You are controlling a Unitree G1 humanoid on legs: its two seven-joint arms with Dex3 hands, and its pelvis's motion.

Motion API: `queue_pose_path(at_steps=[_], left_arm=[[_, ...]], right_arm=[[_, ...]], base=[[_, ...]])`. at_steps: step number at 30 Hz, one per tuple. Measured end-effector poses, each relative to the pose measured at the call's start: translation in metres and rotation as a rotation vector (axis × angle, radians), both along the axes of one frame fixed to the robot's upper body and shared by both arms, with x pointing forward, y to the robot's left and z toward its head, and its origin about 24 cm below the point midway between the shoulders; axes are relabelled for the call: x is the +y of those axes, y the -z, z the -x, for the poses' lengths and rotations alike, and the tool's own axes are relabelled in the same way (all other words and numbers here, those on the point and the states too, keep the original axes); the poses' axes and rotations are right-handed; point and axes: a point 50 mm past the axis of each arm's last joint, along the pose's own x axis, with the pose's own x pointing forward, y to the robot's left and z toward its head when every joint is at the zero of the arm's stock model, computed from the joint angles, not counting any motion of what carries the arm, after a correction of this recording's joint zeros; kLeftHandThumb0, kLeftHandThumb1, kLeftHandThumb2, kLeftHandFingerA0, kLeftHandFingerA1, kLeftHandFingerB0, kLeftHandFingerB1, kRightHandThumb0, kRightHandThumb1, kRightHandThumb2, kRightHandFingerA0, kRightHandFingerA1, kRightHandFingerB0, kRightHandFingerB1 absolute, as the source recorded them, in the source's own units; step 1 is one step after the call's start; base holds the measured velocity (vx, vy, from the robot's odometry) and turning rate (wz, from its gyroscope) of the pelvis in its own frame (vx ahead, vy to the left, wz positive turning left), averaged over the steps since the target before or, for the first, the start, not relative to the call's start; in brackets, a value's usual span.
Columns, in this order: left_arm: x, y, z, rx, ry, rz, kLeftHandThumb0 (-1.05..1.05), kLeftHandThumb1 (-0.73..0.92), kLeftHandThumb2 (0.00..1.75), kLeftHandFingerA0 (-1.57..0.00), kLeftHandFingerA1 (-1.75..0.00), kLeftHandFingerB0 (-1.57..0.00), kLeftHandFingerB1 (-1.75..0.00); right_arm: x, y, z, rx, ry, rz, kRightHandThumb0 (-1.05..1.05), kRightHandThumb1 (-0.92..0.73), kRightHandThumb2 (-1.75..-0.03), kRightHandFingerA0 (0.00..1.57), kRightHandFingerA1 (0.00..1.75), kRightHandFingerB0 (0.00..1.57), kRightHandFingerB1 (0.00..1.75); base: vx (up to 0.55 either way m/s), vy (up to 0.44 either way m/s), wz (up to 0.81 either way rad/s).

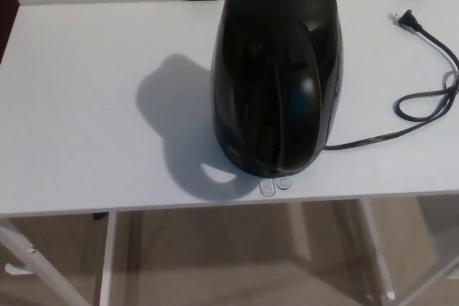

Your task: The robot walk towards a table in front and click the button on the base of the boilling pot using its left middle finger

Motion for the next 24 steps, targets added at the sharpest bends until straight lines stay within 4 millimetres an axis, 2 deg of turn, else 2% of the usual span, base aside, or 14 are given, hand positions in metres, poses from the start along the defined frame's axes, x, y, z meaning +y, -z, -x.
queue_pose_path(at_steps=[2,3,4,5,6,7,8,9,13,16,17,18,23,24], left_arm=[[-0.008,-0.004,0.001,-0.028,0.04,0.018,-0.72,0.47,0.83,-0.55,-0.57,0.0,-0.09],[-0.012,-0.006,0.002,-0.043,0.061,0.028,-0.79,0.62,0.6,-0.8,-0.5,0.0,-0.06],[-0.017,-0.009,0.0,-0.065,0.087,0.039,-0.92,0.57,0.95,-0.87,-0.61,0.0,-0.01],[-0.021,-0.011,-0.002,-0.082,0.102,0.046,-0.89,0.57,0.93,-0.96,-0.74,0.0,-0.03],[-0.028,-0.017,-0.004,-0.119,0.136,0.062,-0.89,0.57,0.93,-0.96,-0.74,0.0,-0.03],[-0.032,-0.021,-0.006,-0.14,0.154,0.071,-0.82,0.7,0.63,-1.04,-0.73,0.0,0.0],[-0.036,-0.024,-0.007,-0.159,0.171,0.078,-0.86,0.57,0.93,-1.03,-0.9,0.0,-0.04],[-0.042,-0.029,-0.009,-0.191,0.197,0.091,-0.88,0.55,0.91,-1.03,-1.05,0.0,0.0],[-0.06,-0.047,-0.017,-0.288,0.27,0.129,-0.88,0.54,0.91,-0.99,-1.09,0.0,0.0],[-0.079,-0.069,-0.025,-0.399,0.35,0.167,-0.87,0.52,0.92,-1.11,-1.21,0.0,-0.04],[-0.084,-0.075,-0.027,-0.427,0.37,0.175,-0.84,0.5,0.91,-1.04,-1.2,0.0,-0.06],[-0.089,-0.082,-0.03,-0.461,0.394,0.184,-0.92,0.55,0.92,-1.03,-1.24,0.0,0.0],[-0.116,-0.117,-0.039,-0.612,0.513,0.231,-0.89,0.54,0.93,-1.01,-1.37,0.0,-0.05],[-0.122,-0.125,-0.041,-0.646,0.547,0.244,-0.91,0.68,0.64,-0.93,-1.48,0.0,-0.13]], right_arm=[[0.0,0.0,-0.001,-0.003,-0.002,0.0,-0.07,-0.43,-0.86,0.45,0.62,0.27,0.54],[0.001,0.0,-0.002,-0.003,-0.003,-0.001,-0.07,-0.43,-0.86,0.45,0.62,0.27,0.54],[0.001,0.0,-0.002,-0.002,-0.004,-0.001,-0.07,-0.43,-0.86,0.47,0.63,0.28,0.54],[0.001,0.0,-0.002,-0.002,-0.005,-0.001,-0.07,-0.43,-0.86,0.46,0.63,0.28,0.54],[0.002,0.0,-0.003,-0.005,-0.007,-0.002,-0.07,-0.43,-0.86,0.46,0.63,0.28,0.54],[0.002,0.0,-0.004,-0.007,-0.009,-0.003,-0.07,-0.43,-0.86,0.47,0.63,0.28,0.54],[0.002,0.0,-0.004,-0.007,-0.01,-0.003,-0.08,-0.43,-0.86,0.45,0.62,0.27,0.54],[0.002,0.0,-0.004,-0.007,-0.011,-0.003,-0.08,-0.43,-0.86,0.45,0.62,0.28,0.54],[0.003,0.0,-0.005,-0.008,-0.014,-0.004,-0.07,-0.44,-0.86,0.47,0.63,0.27,0.53],[0.003,0.0,-0.005,-0.008,-0.016,-0.004,-0.08,-0.44,-0.87,0.45,0.62,0.26,0.53],[0.003,0.0,-0.005,-0.008,-0.016,-0.004,-0.08,-0.44,-0.87,0.43,0.61,0.25,0.53],[0.003,0.0,-0.005,-0.007,-0.017,-0.005,-0.07,-0.44,-0.87,0.43,0.61,0.26,0.53],[0.004,0.0,-0.005,-0.007,-0.02,-0.005,-0.08,-0.44,-0.87,0.44,0.62,0.25,0.53],[0.004,0.0,-0.005,-0.006,-0.022,-0.005,-0.09,-0.44,-0.86,0.44,0.62,0.25,0.53]], base=[[0.0,0.0,0.0],[0.0,0.0,0.0],[0.0,0.0,0.0],[0.0,0.0,0.0],[0.0,0.0,0.0],[0.0,0.0,0.0],[0.0,0.0,0.0],[0.0,0.0,0.0],[0.0,0.0,0.0],[0.0,0.0,0.0],[0.0,0.0,0.0],[0.0,0.0,0.0],[0.0,0.0,0.0],[0.0,0.0,0.0]])
